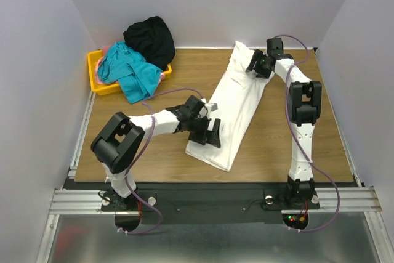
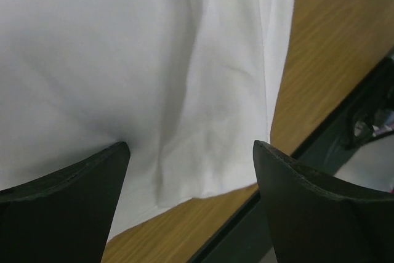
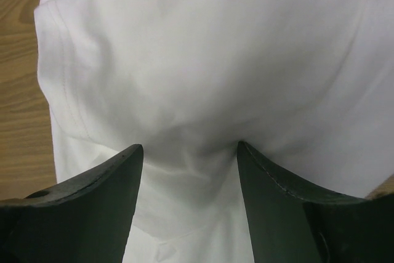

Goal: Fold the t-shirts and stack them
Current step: Fold the tshirt

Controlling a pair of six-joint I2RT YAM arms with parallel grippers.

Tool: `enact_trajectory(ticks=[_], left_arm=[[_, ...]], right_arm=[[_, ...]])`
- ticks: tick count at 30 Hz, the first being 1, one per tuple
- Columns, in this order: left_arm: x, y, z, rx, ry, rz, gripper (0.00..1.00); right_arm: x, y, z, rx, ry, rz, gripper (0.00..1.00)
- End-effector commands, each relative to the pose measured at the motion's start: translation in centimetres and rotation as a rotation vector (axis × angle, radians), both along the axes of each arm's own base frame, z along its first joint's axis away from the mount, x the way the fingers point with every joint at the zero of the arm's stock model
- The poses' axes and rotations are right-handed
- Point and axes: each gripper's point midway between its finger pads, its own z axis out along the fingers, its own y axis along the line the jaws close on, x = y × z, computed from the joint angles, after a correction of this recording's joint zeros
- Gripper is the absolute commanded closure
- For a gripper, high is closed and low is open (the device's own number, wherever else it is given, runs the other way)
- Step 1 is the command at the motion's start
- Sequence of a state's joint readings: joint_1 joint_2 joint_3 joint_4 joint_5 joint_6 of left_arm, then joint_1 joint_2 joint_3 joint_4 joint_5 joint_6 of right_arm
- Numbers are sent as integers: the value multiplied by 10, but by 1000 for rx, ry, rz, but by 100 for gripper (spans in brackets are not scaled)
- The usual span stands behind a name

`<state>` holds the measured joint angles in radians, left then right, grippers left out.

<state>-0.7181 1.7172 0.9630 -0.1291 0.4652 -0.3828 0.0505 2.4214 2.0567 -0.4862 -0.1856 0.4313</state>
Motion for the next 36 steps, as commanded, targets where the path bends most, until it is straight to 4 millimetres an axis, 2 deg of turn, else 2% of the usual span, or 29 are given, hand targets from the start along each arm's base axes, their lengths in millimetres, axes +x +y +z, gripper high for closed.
enact_trajectory(ticks=[1,6,8,10,13,14,15,16,17,19,20,21,22,23,24,25,26,27,28,30,31,32,33,34,35,36], left_arm=[[-101,11,-42,81,396,-193,5],[-119,-30,-31,5,429,-335,5],[-116,-44,-23,-20,415,-352,5],[-111,-50,-19,-24,397,-344,5],[-94,-62,-4,-43,336,-311,5],[-86,-66,-1,-42,305,-292,5],[-77,-75,13,-65,274,-277,5],[-65,-76,16,-57,242,-246,5],[-54,-81,27,-72,205,-231,5],[-39,-82,43,-73,151,-187,5],[-25,-76,46,-51,115,-140,5],[-18,-74,61,-71,82,-108,5],[-11,-70,69,-81,55,-86,5],[0,-67,76,-89,23,-38,4],[8,-59,81,-94,8,0,4],[9,-52,90,-103,-17,27,5],[13,-40,92,-86,-44,74,4],[14,-34,85,-61,-41,89,4],[14,-29,91,-63,-59,105,4],[10,-21,84,-43,-59,117,4],[2,-14,76,-29,-42,117,4],[0,-11,72,-24,-34,122,4],[-6,-5,64,-9,-23,123,4],[-8,-2,62,-6,-23,126,4],[-10,2,59,8,-27,134,4],[-12,6,57,16,-28,140,4]], right_arm=[[-2,33,-26,31,46,44,31],[-3,64,-31,61,47,108,31],[-3,76,-25,77,34,139,31],[-1,82,-15,97,16,159,32],[8,83,12,90,-47,174,31],[11,82,30,82,-84,182,31],[16,81,46,74,-121,190,30],[17,81,69,63,-169,204,30],[17,79,84,55,-195,206,30],[14,76,107,35,-233,203,29],[10,73,120,24,-254,204,29],[-3,70,134,14,-260,202,29],[-12,67,142,7,-264,201,28],[-21,62,147,-11,-263,190,28],[-33,59,143,-21,-243,188,29],[-51,54,175,-28,-289,184,28],[-80,47,173,-50,-263,178,29],[-90,43,144,-60,-194,171,29],[-124,37,132,-69,-148,167,29],[-158,34,125,-64,-111,166,29],[-180,32,113,-61,-63,162,29],[-213,32,105,-45,-26,153,29],[-235,30,93,-40,30,144,29],[-254,34,106,-4,10,122,29],[-269,35,102,11,32,109,29],[-295,36,81,21,94,101,29]])
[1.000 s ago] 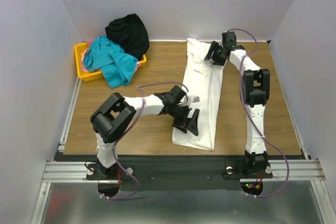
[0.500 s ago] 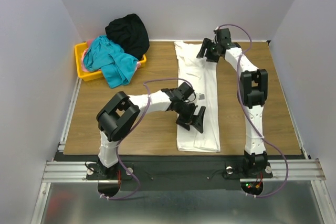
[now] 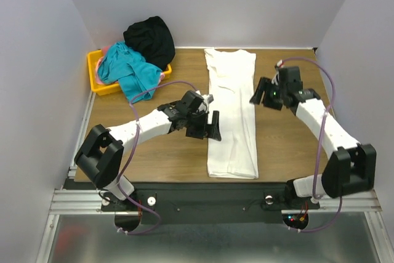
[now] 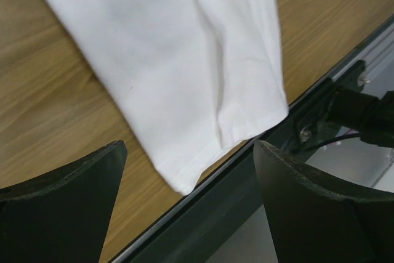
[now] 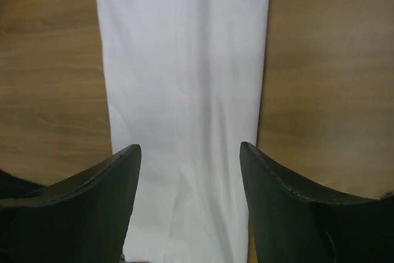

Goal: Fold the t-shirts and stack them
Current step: Fold the tshirt

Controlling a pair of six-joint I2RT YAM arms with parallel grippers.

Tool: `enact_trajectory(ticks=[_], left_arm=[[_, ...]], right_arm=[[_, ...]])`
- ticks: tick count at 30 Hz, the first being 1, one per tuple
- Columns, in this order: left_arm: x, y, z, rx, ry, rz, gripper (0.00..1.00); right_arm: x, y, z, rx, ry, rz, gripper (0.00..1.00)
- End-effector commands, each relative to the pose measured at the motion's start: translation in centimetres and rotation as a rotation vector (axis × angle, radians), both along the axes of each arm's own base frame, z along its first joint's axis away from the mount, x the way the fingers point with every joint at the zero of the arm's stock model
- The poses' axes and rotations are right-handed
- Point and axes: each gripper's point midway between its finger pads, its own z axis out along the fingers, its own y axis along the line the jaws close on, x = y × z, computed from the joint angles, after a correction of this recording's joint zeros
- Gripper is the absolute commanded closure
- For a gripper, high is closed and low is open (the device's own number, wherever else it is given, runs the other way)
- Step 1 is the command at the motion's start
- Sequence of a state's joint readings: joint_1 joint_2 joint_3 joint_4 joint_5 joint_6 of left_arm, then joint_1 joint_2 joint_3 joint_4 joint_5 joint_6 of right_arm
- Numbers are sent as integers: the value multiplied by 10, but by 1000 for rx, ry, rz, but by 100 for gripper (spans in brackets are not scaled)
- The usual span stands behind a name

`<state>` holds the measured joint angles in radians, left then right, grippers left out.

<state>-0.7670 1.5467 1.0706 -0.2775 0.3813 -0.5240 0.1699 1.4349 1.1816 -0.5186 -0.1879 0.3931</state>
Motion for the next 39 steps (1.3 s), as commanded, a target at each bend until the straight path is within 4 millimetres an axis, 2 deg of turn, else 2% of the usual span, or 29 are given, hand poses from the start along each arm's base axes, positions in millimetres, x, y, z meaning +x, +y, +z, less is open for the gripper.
enact_trajectory(ticks=[1,3,4,5,10,14,22,26,30,39], left_arm=[[-16,25,-26,79,33,44,4],[-22,30,-30,81,39,50,4],[-29,36,-37,88,60,63,4],[-31,37,-38,80,61,65,4],[-51,46,-50,60,101,84,4],[-59,45,-51,50,126,105,4],[-82,35,-57,42,176,124,5],[-93,33,-64,57,189,138,5],[-103,30,-65,42,216,174,5],[-106,19,-60,33,221,241,5]], right_arm=[[-81,6,-48,40,206,-57,29],[-107,21,-49,73,233,-55,29],[-125,21,-62,52,291,-65,29],[-131,24,-64,38,298,-76,29],[-153,13,-77,-12,399,-131,30],[-176,6,-96,-34,477,-158,30],[-224,-5,-115,-10,560,-205,32],[-234,-2,-119,32,563,-209,33],[-235,-2,-123,33,566,-206,34],[-252,-3,-134,31,600,-176,36]])
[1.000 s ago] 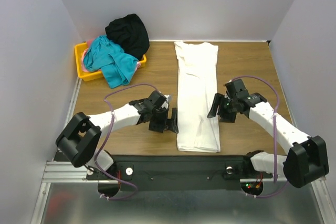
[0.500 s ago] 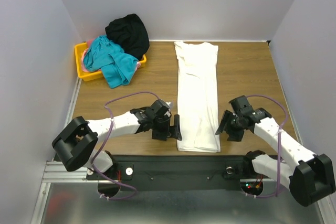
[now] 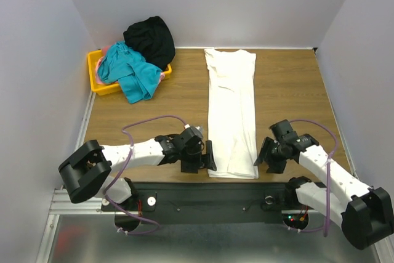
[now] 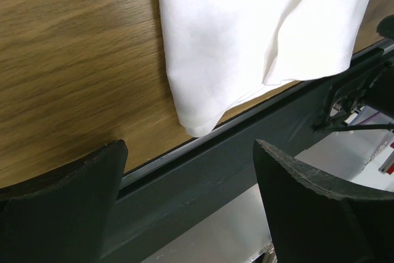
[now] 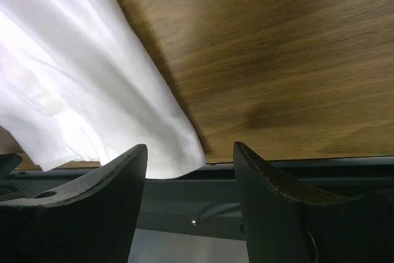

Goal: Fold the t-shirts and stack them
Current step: Fold the tshirt

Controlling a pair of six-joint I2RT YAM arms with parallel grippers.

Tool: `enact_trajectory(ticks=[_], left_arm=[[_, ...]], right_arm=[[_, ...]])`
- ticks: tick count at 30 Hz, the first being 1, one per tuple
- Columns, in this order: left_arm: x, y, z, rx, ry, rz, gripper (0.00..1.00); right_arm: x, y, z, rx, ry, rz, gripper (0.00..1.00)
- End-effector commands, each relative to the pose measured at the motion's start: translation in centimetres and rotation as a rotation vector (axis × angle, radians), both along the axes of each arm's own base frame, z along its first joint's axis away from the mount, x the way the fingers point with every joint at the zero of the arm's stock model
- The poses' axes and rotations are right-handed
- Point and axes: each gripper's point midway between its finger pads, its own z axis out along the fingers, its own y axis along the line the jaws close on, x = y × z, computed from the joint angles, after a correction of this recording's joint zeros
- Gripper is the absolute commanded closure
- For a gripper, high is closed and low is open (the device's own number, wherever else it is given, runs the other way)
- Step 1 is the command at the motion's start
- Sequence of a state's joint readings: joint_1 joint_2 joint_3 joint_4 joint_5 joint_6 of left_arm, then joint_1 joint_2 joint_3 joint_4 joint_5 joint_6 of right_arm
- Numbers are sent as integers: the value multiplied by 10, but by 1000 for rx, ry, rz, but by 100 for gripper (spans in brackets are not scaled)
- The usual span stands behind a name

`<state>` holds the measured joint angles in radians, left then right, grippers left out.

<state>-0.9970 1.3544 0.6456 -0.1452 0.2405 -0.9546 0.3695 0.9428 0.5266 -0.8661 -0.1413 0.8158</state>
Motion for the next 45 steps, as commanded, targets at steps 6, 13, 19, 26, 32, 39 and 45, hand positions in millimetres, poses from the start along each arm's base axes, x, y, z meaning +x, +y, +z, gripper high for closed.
enact_trajectory(ticks=[6,13,19,26,32,39,45], left_arm=[[6,-16,14,-30,-26,80,5],[6,-16,18,-35,-32,108,5],[4,-12,18,-32,-29,139,5],[4,-9,15,-25,-29,164,4],[1,-10,13,-17,-26,168,5],[-5,-10,1,23,-15,161,5],[-3,-4,-14,113,-24,177,12]], right_arm=[[-15,3,-6,25,6,30,38],[-14,9,-8,38,-19,48,40],[-11,19,-11,56,-33,75,40],[-16,21,-20,50,-20,91,40],[-22,24,-26,40,-1,118,48],[-24,28,-27,50,5,136,71],[-23,29,-26,48,6,139,85]])
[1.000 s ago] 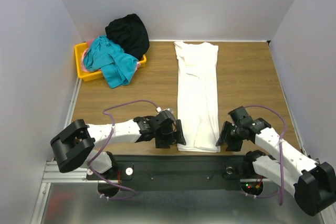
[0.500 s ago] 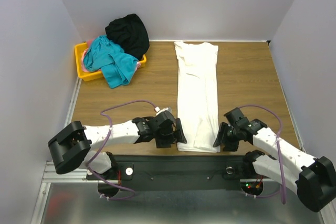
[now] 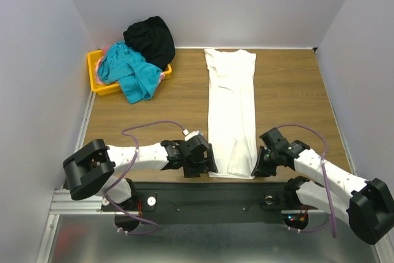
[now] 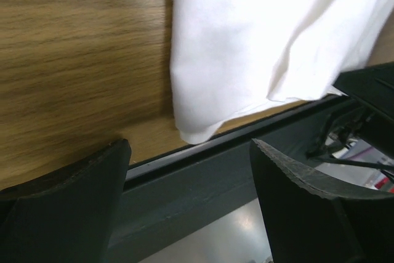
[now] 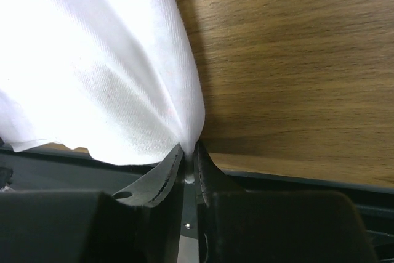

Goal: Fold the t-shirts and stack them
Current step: Fold the tshirt

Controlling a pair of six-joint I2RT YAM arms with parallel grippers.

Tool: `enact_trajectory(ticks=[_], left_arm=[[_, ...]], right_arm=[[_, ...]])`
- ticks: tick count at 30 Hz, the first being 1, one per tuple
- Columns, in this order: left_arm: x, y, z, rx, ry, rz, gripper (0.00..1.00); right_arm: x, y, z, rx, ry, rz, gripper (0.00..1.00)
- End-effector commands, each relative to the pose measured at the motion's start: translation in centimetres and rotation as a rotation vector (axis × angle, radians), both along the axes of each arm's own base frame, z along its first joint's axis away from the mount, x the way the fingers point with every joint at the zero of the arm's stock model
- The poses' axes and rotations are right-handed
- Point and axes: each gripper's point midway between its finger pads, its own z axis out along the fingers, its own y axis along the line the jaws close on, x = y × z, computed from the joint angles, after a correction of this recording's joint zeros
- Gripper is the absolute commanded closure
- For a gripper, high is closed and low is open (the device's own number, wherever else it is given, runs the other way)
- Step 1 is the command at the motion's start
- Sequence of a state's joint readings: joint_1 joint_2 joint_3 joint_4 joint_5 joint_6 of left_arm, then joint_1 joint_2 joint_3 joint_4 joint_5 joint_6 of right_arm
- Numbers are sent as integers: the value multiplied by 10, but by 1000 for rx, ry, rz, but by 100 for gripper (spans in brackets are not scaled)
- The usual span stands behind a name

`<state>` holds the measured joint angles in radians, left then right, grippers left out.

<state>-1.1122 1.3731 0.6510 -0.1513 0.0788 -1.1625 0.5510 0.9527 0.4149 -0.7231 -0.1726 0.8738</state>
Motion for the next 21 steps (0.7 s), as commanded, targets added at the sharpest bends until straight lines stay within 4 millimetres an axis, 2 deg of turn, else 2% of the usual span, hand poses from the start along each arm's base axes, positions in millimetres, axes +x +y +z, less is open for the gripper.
enact_trajectory(ticks=[1,3,7,12,15,21], left_arm=[[6,4,-7,76,-25,29,13],[11,6,-9,112,-53,27,16],[16,-5,-13,164,-74,-9,22],[10,-3,-24,244,-65,-47,44],[5,0,-26,284,-68,-63,47],[-12,6,-26,318,-55,-69,47]], right_arm=[[1,2,-1,-1,-5,1,86],[2,2,-1,-3,-3,5,86],[4,3,0,-5,-5,8,86],[5,4,2,-2,-12,9,86],[5,4,2,-2,-11,9,86],[7,4,3,-5,-18,10,85]])
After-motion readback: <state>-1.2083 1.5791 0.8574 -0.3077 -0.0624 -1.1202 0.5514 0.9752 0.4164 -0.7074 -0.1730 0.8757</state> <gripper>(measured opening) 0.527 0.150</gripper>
